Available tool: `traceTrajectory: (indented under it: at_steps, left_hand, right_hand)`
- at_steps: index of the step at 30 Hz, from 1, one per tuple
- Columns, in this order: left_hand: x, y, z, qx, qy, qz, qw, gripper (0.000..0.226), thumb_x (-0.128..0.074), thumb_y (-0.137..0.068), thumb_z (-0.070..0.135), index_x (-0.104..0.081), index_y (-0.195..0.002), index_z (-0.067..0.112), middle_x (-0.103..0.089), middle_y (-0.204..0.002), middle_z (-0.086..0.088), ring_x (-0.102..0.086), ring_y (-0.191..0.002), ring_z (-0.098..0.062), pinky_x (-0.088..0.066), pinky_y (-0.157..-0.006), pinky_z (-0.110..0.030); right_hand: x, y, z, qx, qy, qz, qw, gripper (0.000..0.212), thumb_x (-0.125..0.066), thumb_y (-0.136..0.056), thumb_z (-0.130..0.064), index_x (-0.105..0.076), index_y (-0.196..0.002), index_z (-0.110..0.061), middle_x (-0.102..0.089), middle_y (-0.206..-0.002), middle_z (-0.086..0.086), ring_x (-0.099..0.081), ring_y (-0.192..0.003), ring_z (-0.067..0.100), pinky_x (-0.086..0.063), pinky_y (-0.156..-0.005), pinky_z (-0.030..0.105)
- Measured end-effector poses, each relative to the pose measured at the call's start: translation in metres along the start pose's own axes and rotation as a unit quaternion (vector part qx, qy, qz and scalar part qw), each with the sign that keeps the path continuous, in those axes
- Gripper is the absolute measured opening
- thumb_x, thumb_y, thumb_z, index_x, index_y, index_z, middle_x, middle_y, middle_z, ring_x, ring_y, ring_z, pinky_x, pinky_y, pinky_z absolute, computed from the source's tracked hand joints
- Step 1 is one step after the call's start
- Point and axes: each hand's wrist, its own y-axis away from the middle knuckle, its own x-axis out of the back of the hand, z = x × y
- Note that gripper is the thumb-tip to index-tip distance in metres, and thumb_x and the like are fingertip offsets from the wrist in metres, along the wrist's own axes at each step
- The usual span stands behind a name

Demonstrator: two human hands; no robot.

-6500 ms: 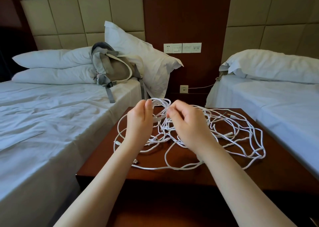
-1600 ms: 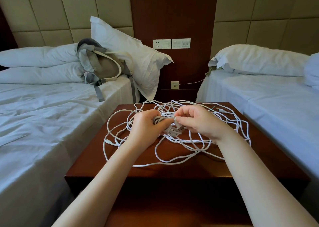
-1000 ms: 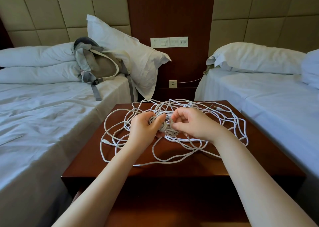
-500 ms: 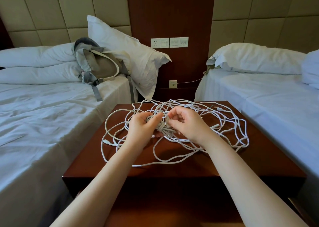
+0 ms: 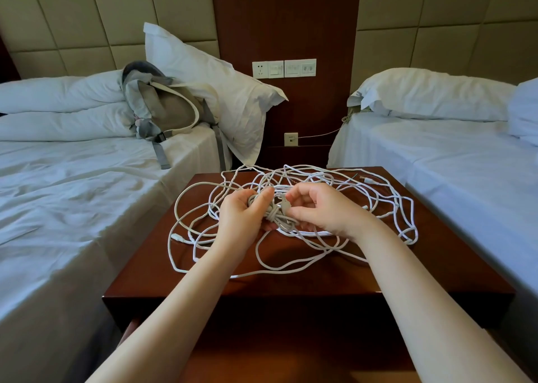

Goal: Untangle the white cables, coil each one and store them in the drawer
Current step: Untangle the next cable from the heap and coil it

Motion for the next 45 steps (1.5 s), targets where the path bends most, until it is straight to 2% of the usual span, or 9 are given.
traceTrajectory:
  at_steps: [5,10,13,19,23,26,30,36,45]
  left_hand:
    - [0.001,0.0,0.003,0.003,0.012,0.01,1.0,0.03,-0.059,-0.091,0.024,-0.062,-0.072,0.002,-0.063,-0.056,-0.006,-0.064,-0.053,-0.017,-0.055,-0.051,-0.027]
    - [0.005,0.0,0.007,-0.025,0.0,0.035,0.999,0.039,-0.059,-0.091,0.025,-0.06,-0.079,-0.013,-0.06,-0.069,-0.031,-0.063,-0.057,-0.028,-0.055,-0.054,-0.032]
    - [0.004,0.001,0.009,-0.016,0.01,0.028,0.999,0.035,-0.06,-0.091,0.027,-0.063,-0.078,-0.005,-0.064,-0.074,-0.029,-0.065,-0.07,-0.044,-0.055,-0.069,-0.055]
    - [0.002,0.002,0.012,0.006,0.005,0.028,1.0,0.033,-0.056,-0.092,0.03,-0.065,-0.077,0.002,-0.065,-0.057,-0.003,-0.065,-0.057,-0.022,-0.053,-0.062,-0.04]
    - [0.003,0.002,0.016,-0.006,-0.009,0.034,0.999,0.041,-0.055,-0.093,0.031,-0.063,-0.084,-0.008,-0.066,-0.066,-0.019,-0.065,-0.057,-0.026,-0.052,-0.056,-0.034]
    - [0.001,0.002,0.014,-0.019,-0.017,0.036,0.999,0.041,-0.056,-0.092,0.032,-0.061,-0.081,-0.008,-0.062,-0.077,-0.033,-0.065,-0.068,-0.042,-0.056,-0.064,-0.047]
    - [-0.001,0.003,0.012,-0.053,-0.05,0.055,0.996,0.044,-0.057,-0.091,0.032,-0.056,-0.072,-0.007,-0.06,-0.069,-0.031,-0.062,-0.066,-0.046,-0.051,-0.063,-0.06]
    - [-0.002,0.004,0.018,-0.082,-0.057,0.065,0.993,0.044,-0.058,-0.091,0.029,-0.053,-0.071,-0.011,-0.058,-0.063,-0.027,-0.063,-0.057,-0.034,-0.053,-0.056,-0.053]
    - [0.003,-0.001,0.012,-0.185,-0.14,0.112,0.966,0.043,-0.058,-0.091,0.022,-0.05,-0.063,-0.009,-0.05,-0.056,-0.025,-0.042,-0.05,-0.032,-0.037,-0.049,-0.033]
  right_hand:
    - [-0.008,-0.001,-0.001,0.043,0.048,0.047,0.997,0.005,-0.056,-0.094,-0.021,-0.054,-0.094,-0.025,-0.058,-0.087,-0.007,-0.06,-0.073,0.009,-0.053,-0.065,0.024]
    - [-0.009,-0.001,-0.001,0.031,-0.011,-0.002,0.999,0.012,-0.053,-0.095,-0.028,-0.049,-0.091,-0.038,-0.066,-0.093,0.005,-0.066,-0.09,0.026,-0.055,-0.083,0.046]
    - [-0.007,0.002,-0.005,0.035,-0.04,-0.025,0.998,0.009,-0.05,-0.097,-0.021,-0.047,-0.095,-0.03,-0.062,-0.09,0.014,-0.062,-0.082,0.023,-0.057,-0.073,0.033]
    - [-0.008,0.002,-0.006,0.069,-0.018,-0.004,0.997,0.019,-0.051,-0.097,-0.017,-0.046,-0.097,-0.034,-0.05,-0.073,-0.004,-0.057,-0.063,0.011,-0.051,-0.073,0.031]
    - [-0.007,0.001,-0.008,0.085,-0.026,0.011,0.996,0.021,-0.055,-0.094,-0.012,-0.049,-0.095,-0.032,-0.052,-0.073,0.0,-0.059,-0.067,0.02,-0.054,-0.08,0.043]
    - [-0.002,0.001,-0.007,0.089,-0.042,0.011,0.995,0.019,-0.063,-0.09,-0.014,-0.05,-0.094,-0.028,-0.053,-0.073,0.001,-0.057,-0.072,0.028,-0.053,-0.079,0.055]
    - [-0.003,0.002,-0.002,0.058,-0.116,0.0,0.992,0.022,-0.063,-0.089,-0.006,-0.055,-0.1,-0.024,-0.052,-0.079,0.008,-0.059,-0.075,0.024,-0.057,-0.08,0.042]
    - [-0.004,0.004,-0.005,0.044,-0.212,0.001,0.976,0.008,-0.059,-0.089,-0.002,-0.053,-0.09,-0.007,-0.052,-0.071,0.007,-0.049,-0.057,0.011,-0.043,-0.055,0.022]
    - [-0.014,0.002,-0.009,0.012,-0.269,0.033,0.963,0.016,-0.062,-0.084,-0.026,-0.061,-0.085,-0.011,-0.052,-0.068,0.006,-0.041,-0.049,0.009,-0.038,-0.046,0.02]
